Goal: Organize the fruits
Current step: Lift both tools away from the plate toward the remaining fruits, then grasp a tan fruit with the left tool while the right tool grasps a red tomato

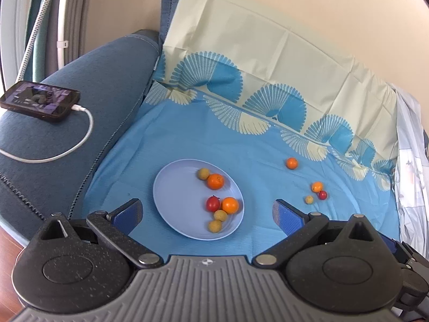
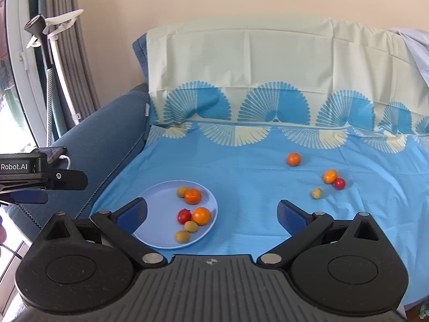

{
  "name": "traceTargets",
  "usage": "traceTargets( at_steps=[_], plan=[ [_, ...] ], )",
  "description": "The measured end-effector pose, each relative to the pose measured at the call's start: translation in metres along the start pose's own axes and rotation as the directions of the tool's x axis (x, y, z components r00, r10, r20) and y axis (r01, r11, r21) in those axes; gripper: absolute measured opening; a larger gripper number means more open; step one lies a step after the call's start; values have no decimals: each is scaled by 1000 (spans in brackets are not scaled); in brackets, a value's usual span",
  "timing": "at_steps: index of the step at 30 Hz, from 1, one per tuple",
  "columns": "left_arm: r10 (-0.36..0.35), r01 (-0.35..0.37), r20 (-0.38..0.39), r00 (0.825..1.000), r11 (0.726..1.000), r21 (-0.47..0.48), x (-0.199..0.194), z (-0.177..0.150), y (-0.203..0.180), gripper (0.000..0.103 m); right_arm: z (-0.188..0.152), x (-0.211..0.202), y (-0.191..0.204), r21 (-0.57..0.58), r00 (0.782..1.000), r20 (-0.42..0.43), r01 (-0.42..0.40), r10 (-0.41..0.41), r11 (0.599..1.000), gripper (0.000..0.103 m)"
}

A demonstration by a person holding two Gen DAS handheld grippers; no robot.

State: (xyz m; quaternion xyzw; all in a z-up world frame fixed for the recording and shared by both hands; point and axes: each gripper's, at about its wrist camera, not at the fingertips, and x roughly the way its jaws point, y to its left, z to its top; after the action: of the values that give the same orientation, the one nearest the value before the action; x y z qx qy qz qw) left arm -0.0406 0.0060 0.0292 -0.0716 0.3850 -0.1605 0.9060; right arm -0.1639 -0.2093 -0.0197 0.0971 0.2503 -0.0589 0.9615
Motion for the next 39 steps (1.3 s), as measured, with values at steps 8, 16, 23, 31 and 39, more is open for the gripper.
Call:
traceTargets(
  at_steps=[8, 16, 23, 31, 39],
  plan=[
    [12, -9, -36, 999, 998, 67, 32, 6, -37, 103, -5, 11, -41, 85, 999, 0, 54, -54, 995, 102],
    [26, -15, -67, 997, 987, 161, 87, 14, -97, 103, -13, 36, -105, 189, 984, -27, 180, -178, 965, 102],
    [48, -15, -157, 986, 979, 205, 171, 18, -150, 103, -19, 77, -172, 274, 952, -35, 301, -304, 913, 102],
    [84, -2, -206, 975, 929, 369, 270, 0, -219, 103, -22, 177, -245, 193, 898, -31, 436, -438, 879, 102],
    [71, 60, -233, 970, 858, 510, 357, -28, -280, 103, -26, 256, -298, 28, 945, -51, 325, -323, 945, 99]
  ],
)
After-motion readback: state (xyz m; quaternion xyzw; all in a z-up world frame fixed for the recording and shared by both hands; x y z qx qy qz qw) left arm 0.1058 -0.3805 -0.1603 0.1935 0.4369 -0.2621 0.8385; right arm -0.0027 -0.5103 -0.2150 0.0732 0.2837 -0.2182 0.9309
